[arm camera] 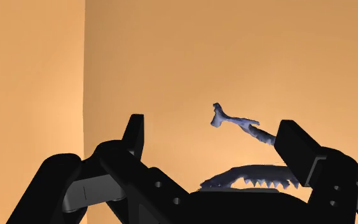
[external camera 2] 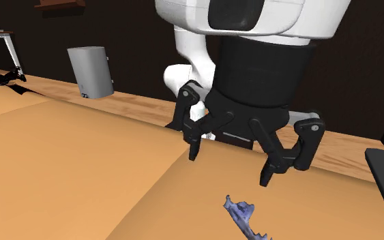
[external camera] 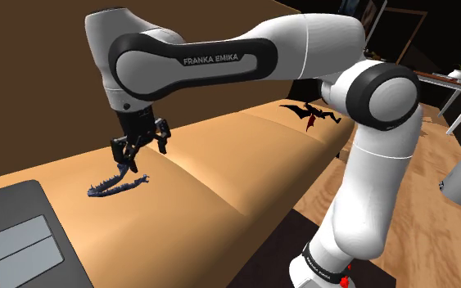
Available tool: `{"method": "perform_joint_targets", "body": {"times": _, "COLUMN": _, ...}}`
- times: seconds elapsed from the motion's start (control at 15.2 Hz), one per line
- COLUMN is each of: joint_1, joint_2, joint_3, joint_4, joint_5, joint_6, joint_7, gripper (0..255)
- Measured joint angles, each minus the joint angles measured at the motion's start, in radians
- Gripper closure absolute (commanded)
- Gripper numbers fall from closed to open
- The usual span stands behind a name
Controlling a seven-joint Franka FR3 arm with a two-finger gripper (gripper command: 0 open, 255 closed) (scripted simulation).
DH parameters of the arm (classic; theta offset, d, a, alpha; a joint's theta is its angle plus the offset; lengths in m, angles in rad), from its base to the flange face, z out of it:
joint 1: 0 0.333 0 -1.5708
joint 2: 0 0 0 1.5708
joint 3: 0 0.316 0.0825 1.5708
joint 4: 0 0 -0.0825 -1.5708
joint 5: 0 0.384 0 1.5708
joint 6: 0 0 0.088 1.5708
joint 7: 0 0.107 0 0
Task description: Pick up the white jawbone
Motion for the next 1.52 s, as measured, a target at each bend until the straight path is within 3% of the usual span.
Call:
{"method": "perform_joint_targets", "body": {"times": 0.13, "joint_1": 0.029, "joint_2": 0.065, "joint_3": 0.007, "joint_4": 0.063, "joint_5": -0.023, "joint_6": -0.010, "joint_7": 0.034, "gripper": 0}}
{"method": "perform_joint_targets", "body": {"times": 0.66, "joint_1": 0.033, "joint_2": 0.090, "joint_3": 0.005, "joint_4": 0.006, "joint_5": -0.035, "joint_6": 0.067, "joint_7": 0.052, "gripper": 0}}
{"method": "perform_joint_targets", "body": {"times": 0.73, "joint_1": 0.033, "joint_2": 0.092, "joint_3": 0.004, "joint_4": 0.006, "joint_5": -0.036, "joint_6": 0.069, "joint_7": 0.052, "gripper": 255}}
{"method": "perform_joint_targets", "body": {"times": 1.52, "joint_1": 0.036, "joint_2": 0.095, "joint_3": 0.005, "joint_4": 0.024, "joint_5": -0.036, "joint_6": 0.053, "joint_7": 0.053, "gripper": 255}}
